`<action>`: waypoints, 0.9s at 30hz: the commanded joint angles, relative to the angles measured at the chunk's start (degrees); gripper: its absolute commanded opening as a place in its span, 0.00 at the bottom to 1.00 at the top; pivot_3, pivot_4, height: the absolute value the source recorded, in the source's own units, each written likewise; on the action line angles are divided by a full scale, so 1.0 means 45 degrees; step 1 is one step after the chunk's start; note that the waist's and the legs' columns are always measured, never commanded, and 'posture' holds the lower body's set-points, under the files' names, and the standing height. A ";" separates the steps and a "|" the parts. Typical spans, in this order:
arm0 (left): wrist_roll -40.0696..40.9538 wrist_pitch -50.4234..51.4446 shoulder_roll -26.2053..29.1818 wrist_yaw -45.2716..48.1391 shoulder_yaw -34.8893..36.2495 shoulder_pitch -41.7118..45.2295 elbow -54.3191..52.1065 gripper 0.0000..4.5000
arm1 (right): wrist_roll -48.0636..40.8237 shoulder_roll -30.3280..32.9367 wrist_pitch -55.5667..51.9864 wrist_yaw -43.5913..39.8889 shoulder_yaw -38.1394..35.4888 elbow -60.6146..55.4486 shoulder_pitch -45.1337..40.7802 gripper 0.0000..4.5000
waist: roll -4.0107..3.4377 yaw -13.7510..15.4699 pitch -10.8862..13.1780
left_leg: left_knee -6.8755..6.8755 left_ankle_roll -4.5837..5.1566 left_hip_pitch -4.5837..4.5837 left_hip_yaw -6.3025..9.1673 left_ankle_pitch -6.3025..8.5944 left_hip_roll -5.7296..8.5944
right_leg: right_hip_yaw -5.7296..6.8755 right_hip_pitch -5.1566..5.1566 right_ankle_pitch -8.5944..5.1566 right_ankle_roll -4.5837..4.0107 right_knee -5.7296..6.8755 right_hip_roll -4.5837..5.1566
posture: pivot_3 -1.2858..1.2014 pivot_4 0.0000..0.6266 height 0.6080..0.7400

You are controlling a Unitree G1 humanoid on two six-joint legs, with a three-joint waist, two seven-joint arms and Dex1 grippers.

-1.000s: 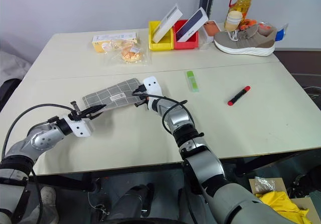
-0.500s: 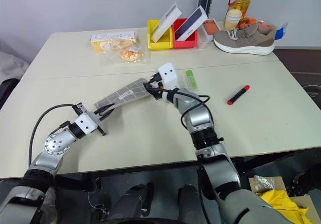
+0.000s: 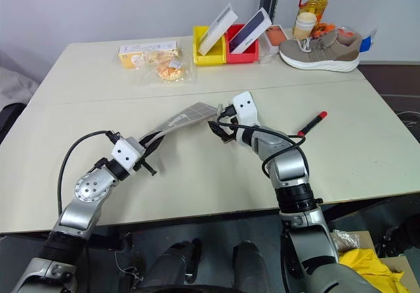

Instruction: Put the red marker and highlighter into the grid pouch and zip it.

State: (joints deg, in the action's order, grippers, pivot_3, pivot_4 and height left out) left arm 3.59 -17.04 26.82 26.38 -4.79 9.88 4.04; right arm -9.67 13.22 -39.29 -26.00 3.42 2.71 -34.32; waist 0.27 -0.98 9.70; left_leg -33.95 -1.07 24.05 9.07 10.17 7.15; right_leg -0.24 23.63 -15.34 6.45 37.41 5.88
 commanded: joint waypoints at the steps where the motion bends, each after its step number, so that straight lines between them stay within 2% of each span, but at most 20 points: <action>1: 0.0065 -0.0021 -0.0017 0.0000 0.0417 0.0027 -0.0615 0.00 | 0.0087 -0.0126 0.0188 0.0270 0.0002 0.0273 -0.0353 0.94 | 0.0000 0.0009 0.0000 | 0.0000 0.0000 0.0000 0.0000 0.0000 0.0000 | 0.0000 -0.0002 0.0000 0.0000 -0.0001 0.0000 | 0.52 0.24 1.00; 3: 0.0063 0.0010 -0.0018 0.0009 0.0449 0.0029 -0.0651 0.00 | 0.0138 -0.0158 0.0346 0.0412 -0.0031 0.0667 -0.0514 0.81 | 0.0000 0.0008 0.0000 | 0.0000 0.0000 0.0000 0.0000 0.0000 0.0000 | 0.0001 -0.0003 0.0000 0.0000 -0.0003 0.0000 | 0.52 0.24 1.00; 7: 0.0029 0.0027 -0.0024 0.0031 0.0468 0.0001 -0.0685 0.00 | 0.0125 -0.0123 0.0549 0.0334 0.0021 0.0870 -0.0655 0.33 | 0.0000 0.0005 0.0000 | 0.0000 0.0000 0.0000 -0.0001 -0.0001 0.0000 | 0.0001 -0.0002 0.0000 0.0000 -0.0003 0.0000 | 0.52 0.24 1.00; 10: -0.0026 0.0032 -0.0059 0.0081 0.0460 -0.0001 -0.0681 0.00 | 0.0105 -0.0115 0.0645 0.0222 0.0111 0.0754 -0.0703 0.01 | 0.0000 -0.0001 0.0000 | 0.0000 0.0000 0.0000 -0.0001 -0.0001 0.0000 | 0.0000 -0.0002 0.0000 0.0000 -0.0004 -0.0001 | 0.52 0.24 1.00; 18: -0.0212 0.0054 -0.0245 0.0236 0.0368 0.0170 -0.0490 0.00 | 0.0407 0.0417 0.0362 -0.0284 0.0828 0.0077 -0.0519 0.01 | 0.0001 0.0030 0.0000 | -0.0002 -0.0001 0.0000 -0.0001 -0.0001 0.0001 | 0.0001 -0.0007 0.0000 0.0000 -0.0014 0.0000 | 0.52 0.24 1.00; 19: -0.0229 0.0052 -0.0259 0.0251 0.0364 0.0188 -0.0459 0.00 | 0.0280 0.0495 0.0229 -0.0450 0.0829 -0.0071 -0.0456 0.12 | 0.0001 0.0031 0.0000 | -0.0002 -0.0001 0.0000 -0.0001 -0.0001 0.0001 | 0.0001 -0.0008 0.0000 0.0000 -0.0015 0.0001 | 0.52 0.24 1.00; 20: -0.0235 0.0048 -0.0265 0.0265 0.0369 0.0196 -0.0440 0.00 | 0.0212 0.0542 0.0142 -0.0549 0.0833 -0.0178 -0.0415 0.20 | 0.0001 0.0028 0.0000 | -0.0002 -0.0001 0.0000 -0.0001 0.0000 0.0001 | 0.0001 -0.0008 0.0000 0.0001 -0.0015 0.0001 | 0.52 0.24 1.00; 26: -0.0397 -0.0040 -0.0262 0.0318 0.0358 0.0259 -0.0312 0.00 | 0.0509 0.0729 -0.0066 -0.0247 0.0801 -0.0634 -0.0354 0.90 | 0.0001 0.0031 0.0000 | -0.0002 -0.0001 0.0000 0.0000 0.0000 0.0001 | 0.0001 -0.0008 0.0000 0.0000 -0.0016 0.0001 | 0.52 0.24 1.00; 27: -0.0431 -0.0056 -0.0276 0.0318 0.0353 0.0267 -0.0305 0.00 | 0.0467 0.0729 -0.0151 -0.0202 0.0739 -0.0738 -0.0355 0.90 | 0.0001 0.0033 0.0001 | -0.0001 -0.0001 0.0000 0.0000 0.0000 0.0001 | 0.0002 -0.0008 0.0000 0.0000 -0.0016 0.0000 | 0.52 0.24 1.00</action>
State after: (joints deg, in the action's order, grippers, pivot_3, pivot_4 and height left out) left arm 1.78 -16.57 25.62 27.68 -3.68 9.95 3.67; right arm -7.55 16.45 -39.90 -27.22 7.10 2.76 -35.69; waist 0.28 -0.83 9.70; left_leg -33.96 -1.07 24.06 9.07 10.16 7.15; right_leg -0.23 23.59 -15.34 6.45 37.34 5.88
